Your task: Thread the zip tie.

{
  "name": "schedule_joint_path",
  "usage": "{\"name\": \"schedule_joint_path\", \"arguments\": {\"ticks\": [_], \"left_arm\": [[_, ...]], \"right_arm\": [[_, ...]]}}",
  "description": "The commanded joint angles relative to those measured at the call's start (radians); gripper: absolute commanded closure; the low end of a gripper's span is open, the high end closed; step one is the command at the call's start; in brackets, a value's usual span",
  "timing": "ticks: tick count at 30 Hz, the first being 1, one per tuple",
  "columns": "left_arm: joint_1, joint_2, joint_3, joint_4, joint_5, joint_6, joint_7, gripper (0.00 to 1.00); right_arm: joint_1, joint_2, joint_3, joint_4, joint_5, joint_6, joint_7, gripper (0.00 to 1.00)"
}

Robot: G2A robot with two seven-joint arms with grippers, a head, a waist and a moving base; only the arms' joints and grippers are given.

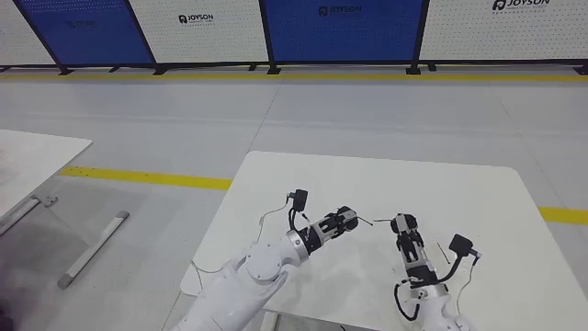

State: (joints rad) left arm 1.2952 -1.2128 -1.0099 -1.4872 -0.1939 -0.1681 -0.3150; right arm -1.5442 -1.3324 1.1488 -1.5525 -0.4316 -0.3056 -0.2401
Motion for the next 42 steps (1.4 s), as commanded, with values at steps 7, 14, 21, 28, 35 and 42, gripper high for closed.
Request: {"name": "schedule_joint_path", "arguments": {"ticks": [7,14,21,28,35,42], "left_arm": [[-0.001,-0.002,0.007,0.004,0.029,0.003,0.020,1.00],[-0.001,-0.002,0.007,0.004,0.029,0.003,0.020,1.00],[-0.001,-0.002,0.007,0.004,0.029,0.003,0.020,1.00],[-0.001,-0.002,0.007,0.004,0.029,0.003,0.020,1.00],[-0.001,-0.002,0.007,0.004,0.029,0.003,0.020,1.00],[-0.001,-0.002,0.007,0.004,0.029,0.003,0.020,1.00]], "right_arm": [[-0.009,-0.001,0.005,-0.013,-0.025,0.072,0.036,1.00],[-0.009,-0.001,0.005,-0.013,-0.025,0.072,0.036,1.00],[-0.010,-0.003,0.006,-0.021,-0.025,0.077,0.045,1.00],[0.005,-0.009,-0.008,-0.009,-0.041,0.097,0.046,1.00],[0.005,-0.012,-0.011,-0.009,-0.046,0.101,0.052,1.00],[-0.021,-0.011,0.011,-0.032,-0.047,0.086,0.034,1.00]]}}
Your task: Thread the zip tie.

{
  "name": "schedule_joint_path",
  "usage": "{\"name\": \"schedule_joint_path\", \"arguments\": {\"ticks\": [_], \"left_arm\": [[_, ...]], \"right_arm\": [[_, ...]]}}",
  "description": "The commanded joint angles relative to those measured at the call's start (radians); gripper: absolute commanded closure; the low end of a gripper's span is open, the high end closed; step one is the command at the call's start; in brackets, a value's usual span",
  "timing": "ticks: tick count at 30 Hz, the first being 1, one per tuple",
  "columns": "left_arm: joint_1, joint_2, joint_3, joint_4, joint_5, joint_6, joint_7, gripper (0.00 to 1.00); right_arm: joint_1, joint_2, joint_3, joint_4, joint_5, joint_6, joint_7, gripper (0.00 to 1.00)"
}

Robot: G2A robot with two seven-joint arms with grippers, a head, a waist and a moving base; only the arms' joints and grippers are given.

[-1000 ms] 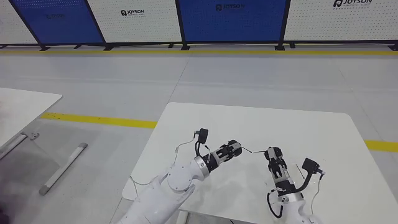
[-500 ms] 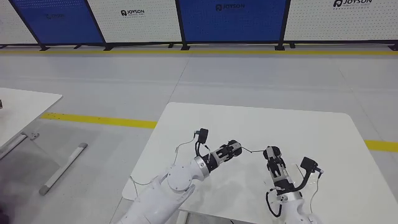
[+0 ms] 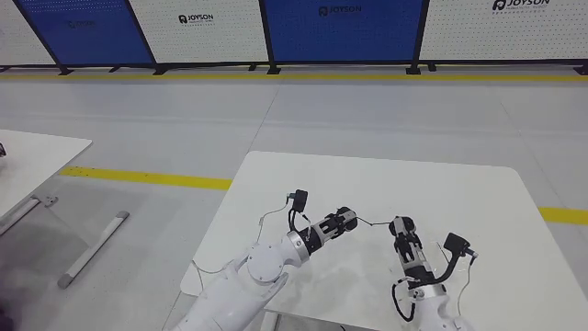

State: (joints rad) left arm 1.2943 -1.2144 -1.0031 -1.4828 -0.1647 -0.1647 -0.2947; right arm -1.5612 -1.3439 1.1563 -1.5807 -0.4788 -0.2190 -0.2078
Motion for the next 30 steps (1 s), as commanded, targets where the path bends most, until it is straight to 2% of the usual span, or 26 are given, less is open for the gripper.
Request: {"name": "schedule_joint_path", "arguments": {"ticks": [1,30], "left_arm": [[0.000,0.000,0.000,0.000,0.000,0.000,0.000,1.00],[0.000,0.000,0.000,0.000,0.000,0.000,0.000,1.00]], "right_arm": [[-0.007,0.001,0.006,-0.008,0.000,-0.002,0.003,1.00],[-0.013,-0.009,0.010,-0.025,-0.009,0.036,0.016,1.00]]}}
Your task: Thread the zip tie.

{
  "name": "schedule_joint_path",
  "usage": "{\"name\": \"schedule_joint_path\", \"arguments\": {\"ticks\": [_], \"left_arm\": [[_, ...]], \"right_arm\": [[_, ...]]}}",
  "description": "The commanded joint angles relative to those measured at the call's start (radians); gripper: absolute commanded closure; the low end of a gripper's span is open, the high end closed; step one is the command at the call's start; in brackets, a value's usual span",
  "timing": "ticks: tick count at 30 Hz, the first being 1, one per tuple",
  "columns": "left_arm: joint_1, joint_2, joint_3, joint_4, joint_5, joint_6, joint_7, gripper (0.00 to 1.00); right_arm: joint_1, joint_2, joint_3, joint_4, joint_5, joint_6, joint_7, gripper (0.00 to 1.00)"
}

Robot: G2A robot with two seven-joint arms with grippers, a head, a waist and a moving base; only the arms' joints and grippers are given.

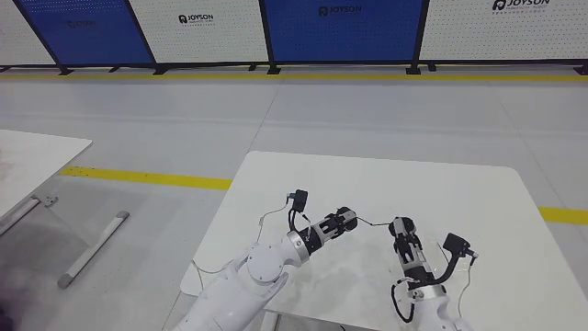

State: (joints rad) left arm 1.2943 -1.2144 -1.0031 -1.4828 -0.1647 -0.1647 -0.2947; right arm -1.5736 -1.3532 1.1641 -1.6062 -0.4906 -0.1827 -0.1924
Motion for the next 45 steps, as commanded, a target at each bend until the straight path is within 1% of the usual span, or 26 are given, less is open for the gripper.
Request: {"name": "schedule_joint_path", "arguments": {"ticks": [1,14,36,37,39,40,43,45], "left_arm": [[0.000,0.000,0.000,0.000,0.000,0.000,0.000,1.00],[0.000,0.000,0.000,0.000,0.000,0.000,0.000,1.00],[0.000,0.000,0.000,0.000,0.000,0.000,0.000,1.00],[0.002,-0.001,0.002,-0.003,0.001,-0.003,0.005,1.00],[0.006,-0.002,0.006,-0.005,0.003,-0.019,0.017,1.00],[0.008,-0.003,0.009,-0.005,-0.004,-0.029,0.018,1.00],[0.011,-0.007,0.017,0.005,-0.033,-0.045,0.013,1.00],[0.009,-0.008,0.018,0.012,-0.043,-0.052,0.012,1.00]], "right_arm": [[0.000,0.000,0.004,0.000,0.004,-0.001,0.002,1.00],[0.014,-0.007,-0.008,0.018,0.006,0.016,0.024,1.00],[0.017,-0.010,-0.010,0.023,0.014,0.013,0.037,1.00],[0.017,-0.010,-0.010,0.023,0.014,0.013,0.037,1.00],[0.015,-0.013,-0.010,0.022,0.074,-0.001,0.044,1.00],[0.018,-0.014,-0.008,0.026,0.086,-0.004,0.043,1.00],[0.030,-0.021,-0.020,0.052,0.123,-0.024,0.028,1.00],[0.042,-0.025,-0.028,0.073,0.125,-0.029,0.003,1.00]]}}
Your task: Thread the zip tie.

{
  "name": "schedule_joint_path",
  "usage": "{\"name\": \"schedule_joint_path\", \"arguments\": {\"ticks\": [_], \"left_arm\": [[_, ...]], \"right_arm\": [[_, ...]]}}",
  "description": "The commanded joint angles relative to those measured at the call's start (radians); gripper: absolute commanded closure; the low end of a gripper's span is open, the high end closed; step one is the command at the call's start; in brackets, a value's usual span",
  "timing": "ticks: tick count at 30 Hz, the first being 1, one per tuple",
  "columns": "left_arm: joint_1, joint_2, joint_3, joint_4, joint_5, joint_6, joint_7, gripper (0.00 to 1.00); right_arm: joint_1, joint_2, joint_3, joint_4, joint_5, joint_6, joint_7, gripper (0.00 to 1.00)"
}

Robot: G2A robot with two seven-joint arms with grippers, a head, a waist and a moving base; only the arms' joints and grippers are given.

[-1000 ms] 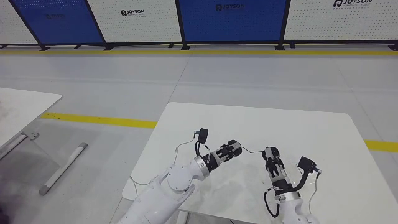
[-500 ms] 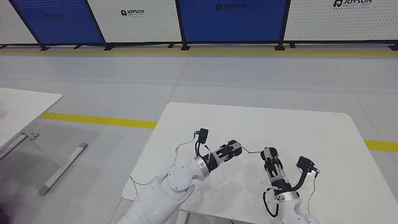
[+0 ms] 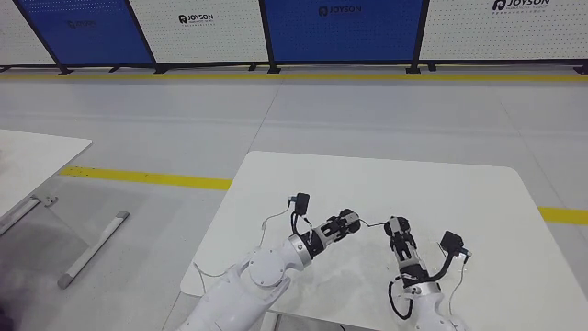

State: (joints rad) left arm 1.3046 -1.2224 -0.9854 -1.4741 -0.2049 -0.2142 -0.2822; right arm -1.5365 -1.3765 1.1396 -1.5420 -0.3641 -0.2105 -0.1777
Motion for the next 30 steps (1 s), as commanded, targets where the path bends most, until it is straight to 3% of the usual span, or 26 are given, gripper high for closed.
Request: {"name": "schedule_joint_path", "arguments": {"ticks": [1,6,21,27,30], "left_arm": [[-0.002,-0.001,0.000,0.004,-0.005,-0.006,0.001,1.00],[0.000,-0.002,-0.010,0.004,-0.021,-0.023,0.011,1.00],[0.000,-0.002,-0.009,0.005,-0.019,-0.018,0.008,1.00],[0.008,-0.004,-0.015,-0.016,-0.113,-0.007,-0.038,1.00],[0.011,-0.002,-0.027,-0.023,-0.113,-0.009,-0.035,1.00]], "right_arm": [[0.009,-0.004,-0.010,0.016,0.002,-0.004,-0.018,1.00],[0.021,-0.012,-0.030,0.045,0.011,-0.001,-0.027,1.00],[0.021,-0.014,-0.028,0.044,0.026,0.002,-0.032,1.00],[0.029,-0.021,-0.029,0.063,0.077,-0.031,-0.040,1.00],[0.032,-0.023,-0.032,0.070,0.073,-0.031,-0.043,1.00]]}}
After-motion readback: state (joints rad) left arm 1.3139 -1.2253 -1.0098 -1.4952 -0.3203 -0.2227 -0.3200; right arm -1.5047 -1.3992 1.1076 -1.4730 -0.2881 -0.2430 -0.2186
